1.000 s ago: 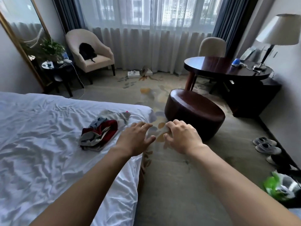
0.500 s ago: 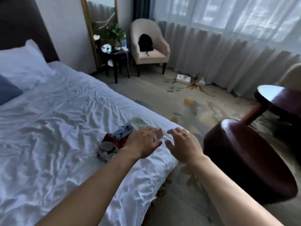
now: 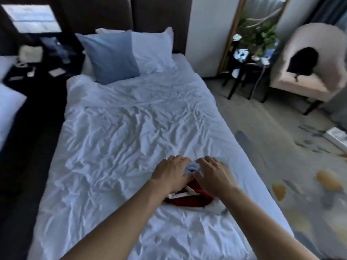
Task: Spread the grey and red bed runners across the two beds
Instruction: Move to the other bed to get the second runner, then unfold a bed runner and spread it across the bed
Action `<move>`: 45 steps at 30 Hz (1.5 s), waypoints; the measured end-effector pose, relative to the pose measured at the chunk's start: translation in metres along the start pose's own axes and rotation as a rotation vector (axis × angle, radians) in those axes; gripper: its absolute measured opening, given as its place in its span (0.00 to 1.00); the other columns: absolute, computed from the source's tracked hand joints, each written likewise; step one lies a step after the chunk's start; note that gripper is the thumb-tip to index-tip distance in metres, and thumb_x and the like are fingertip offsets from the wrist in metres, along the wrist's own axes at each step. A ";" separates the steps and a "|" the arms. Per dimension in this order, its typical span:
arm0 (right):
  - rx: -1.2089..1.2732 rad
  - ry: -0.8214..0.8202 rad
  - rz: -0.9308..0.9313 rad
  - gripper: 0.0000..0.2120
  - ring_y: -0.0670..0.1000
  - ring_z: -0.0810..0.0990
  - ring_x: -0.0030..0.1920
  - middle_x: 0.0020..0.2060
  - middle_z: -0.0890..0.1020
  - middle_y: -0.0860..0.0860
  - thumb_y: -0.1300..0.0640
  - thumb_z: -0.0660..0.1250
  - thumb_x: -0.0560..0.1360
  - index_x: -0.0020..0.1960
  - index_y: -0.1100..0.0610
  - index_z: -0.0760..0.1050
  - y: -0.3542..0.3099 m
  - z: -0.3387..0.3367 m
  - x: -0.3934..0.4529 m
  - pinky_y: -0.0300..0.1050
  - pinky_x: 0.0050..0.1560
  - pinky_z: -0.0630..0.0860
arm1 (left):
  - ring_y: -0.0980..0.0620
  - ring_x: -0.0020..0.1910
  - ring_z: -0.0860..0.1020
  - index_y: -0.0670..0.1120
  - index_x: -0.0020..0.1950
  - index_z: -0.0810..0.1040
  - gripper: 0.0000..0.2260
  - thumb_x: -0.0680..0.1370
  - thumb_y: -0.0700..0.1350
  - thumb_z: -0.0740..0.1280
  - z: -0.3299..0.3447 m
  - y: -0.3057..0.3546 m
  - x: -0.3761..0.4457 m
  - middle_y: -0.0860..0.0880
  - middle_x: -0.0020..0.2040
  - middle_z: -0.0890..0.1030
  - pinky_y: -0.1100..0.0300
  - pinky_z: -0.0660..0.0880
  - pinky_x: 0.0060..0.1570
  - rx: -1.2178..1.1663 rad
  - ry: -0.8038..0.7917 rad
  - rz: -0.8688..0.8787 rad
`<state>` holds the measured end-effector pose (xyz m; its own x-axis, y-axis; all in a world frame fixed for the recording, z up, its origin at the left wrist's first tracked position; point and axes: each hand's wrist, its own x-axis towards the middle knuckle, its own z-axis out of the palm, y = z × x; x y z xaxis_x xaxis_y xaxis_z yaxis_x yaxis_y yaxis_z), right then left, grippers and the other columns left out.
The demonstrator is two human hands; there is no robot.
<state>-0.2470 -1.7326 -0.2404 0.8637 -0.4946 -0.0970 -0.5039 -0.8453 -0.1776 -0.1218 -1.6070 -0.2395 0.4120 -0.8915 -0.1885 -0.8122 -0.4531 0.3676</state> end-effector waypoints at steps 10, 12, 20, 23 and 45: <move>-0.009 -0.197 -0.164 0.18 0.51 0.75 0.62 0.60 0.78 0.48 0.45 0.59 0.78 0.65 0.51 0.73 0.024 0.097 0.065 0.47 0.61 0.71 | 0.48 0.69 0.68 0.52 0.73 0.66 0.23 0.80 0.59 0.59 0.071 -0.055 0.037 0.51 0.72 0.69 0.50 0.68 0.64 -0.054 -0.057 -0.225; -0.002 -0.219 -0.170 0.17 0.52 0.75 0.62 0.59 0.78 0.48 0.45 0.59 0.78 0.63 0.50 0.74 0.026 0.124 0.075 0.48 0.61 0.70 | 0.48 0.71 0.66 0.52 0.75 0.65 0.25 0.80 0.60 0.59 0.098 -0.070 0.047 0.51 0.73 0.68 0.50 0.67 0.66 -0.069 -0.081 -0.237; 0.011 -0.218 -0.162 0.18 0.55 0.76 0.60 0.56 0.79 0.51 0.48 0.63 0.77 0.65 0.51 0.72 0.029 0.229 0.119 0.51 0.54 0.73 | 0.46 0.66 0.71 0.51 0.76 0.61 0.28 0.78 0.55 0.65 0.204 -0.119 0.095 0.49 0.68 0.71 0.50 0.71 0.60 -0.001 -0.105 -0.232; -0.011 -0.171 -0.147 0.16 0.57 0.77 0.56 0.53 0.79 0.52 0.47 0.65 0.77 0.62 0.52 0.75 0.030 0.257 0.129 0.53 0.50 0.74 | 0.44 0.62 0.73 0.50 0.74 0.65 0.25 0.78 0.49 0.66 0.229 -0.127 0.111 0.47 0.62 0.72 0.50 0.73 0.56 0.063 -0.071 -0.220; -0.028 -0.106 -0.354 0.25 0.54 0.73 0.55 0.54 0.76 0.49 0.38 0.65 0.71 0.64 0.50 0.74 -0.068 0.239 0.136 0.52 0.62 0.68 | 0.47 0.44 0.75 0.49 0.50 0.74 0.01 0.79 0.44 0.64 0.189 -0.287 -0.003 0.51 0.44 0.74 0.56 0.67 0.33 -0.060 0.248 -0.634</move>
<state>-0.0938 -1.6939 -0.4754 0.9796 -0.1484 -0.1352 -0.1728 -0.9661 -0.1917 0.0325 -1.4741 -0.5164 0.8887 -0.4247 -0.1726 -0.3614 -0.8807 0.3061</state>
